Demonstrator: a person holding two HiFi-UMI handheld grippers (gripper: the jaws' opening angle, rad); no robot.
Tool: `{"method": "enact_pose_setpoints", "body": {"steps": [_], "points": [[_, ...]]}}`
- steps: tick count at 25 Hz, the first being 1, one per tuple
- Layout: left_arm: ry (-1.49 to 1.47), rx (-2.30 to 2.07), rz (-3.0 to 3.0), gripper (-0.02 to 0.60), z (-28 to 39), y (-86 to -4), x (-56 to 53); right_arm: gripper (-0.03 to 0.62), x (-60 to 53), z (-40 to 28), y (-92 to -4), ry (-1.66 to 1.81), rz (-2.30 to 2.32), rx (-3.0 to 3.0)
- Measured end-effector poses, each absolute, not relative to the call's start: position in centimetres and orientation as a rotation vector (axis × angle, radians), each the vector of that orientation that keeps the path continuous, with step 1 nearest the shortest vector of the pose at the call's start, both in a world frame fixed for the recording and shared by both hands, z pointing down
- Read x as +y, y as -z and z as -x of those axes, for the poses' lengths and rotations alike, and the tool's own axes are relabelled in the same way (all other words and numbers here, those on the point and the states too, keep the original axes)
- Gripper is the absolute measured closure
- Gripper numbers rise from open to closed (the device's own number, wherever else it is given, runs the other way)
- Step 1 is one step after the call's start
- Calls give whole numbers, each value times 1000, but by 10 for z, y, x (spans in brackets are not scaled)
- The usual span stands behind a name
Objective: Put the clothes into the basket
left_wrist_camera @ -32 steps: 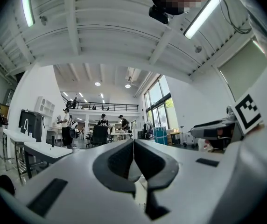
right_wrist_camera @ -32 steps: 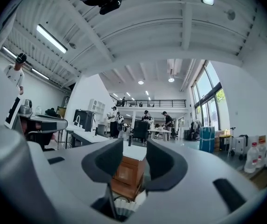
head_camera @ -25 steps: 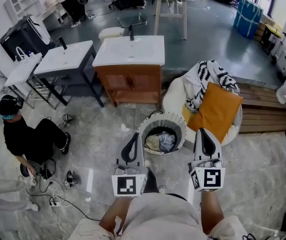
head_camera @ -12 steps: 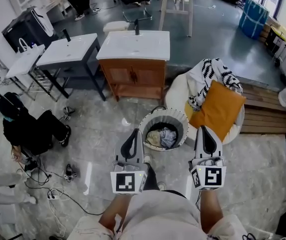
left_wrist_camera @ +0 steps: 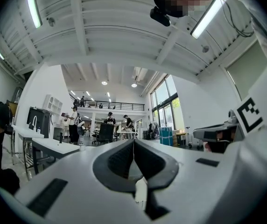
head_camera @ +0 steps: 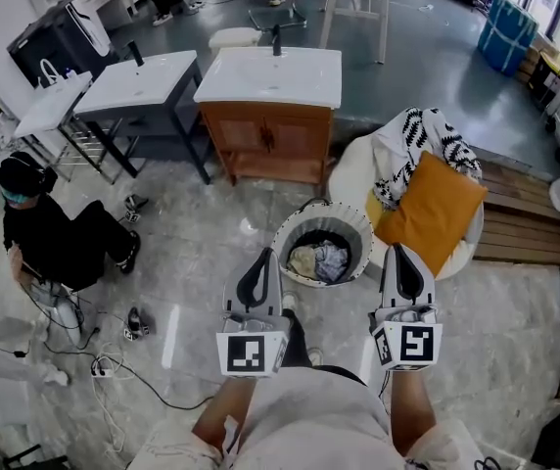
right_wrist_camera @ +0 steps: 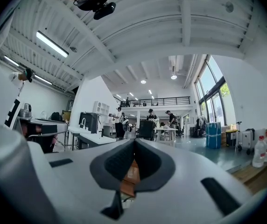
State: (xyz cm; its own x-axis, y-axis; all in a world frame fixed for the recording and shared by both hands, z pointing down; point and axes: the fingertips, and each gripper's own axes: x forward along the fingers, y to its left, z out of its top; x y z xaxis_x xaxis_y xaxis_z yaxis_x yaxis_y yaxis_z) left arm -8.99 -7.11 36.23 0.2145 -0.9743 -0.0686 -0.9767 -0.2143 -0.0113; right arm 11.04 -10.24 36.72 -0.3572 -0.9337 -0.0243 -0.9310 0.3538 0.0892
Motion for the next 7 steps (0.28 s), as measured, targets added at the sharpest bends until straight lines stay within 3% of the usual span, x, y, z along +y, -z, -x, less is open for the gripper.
{"method": "enact_pose_setpoints", "body": {"steps": [7], "points": [[-21, 1971, 2414, 575, 94, -374, -74, 605, -110, -108, -367, 139, -1758, -2563]]}}
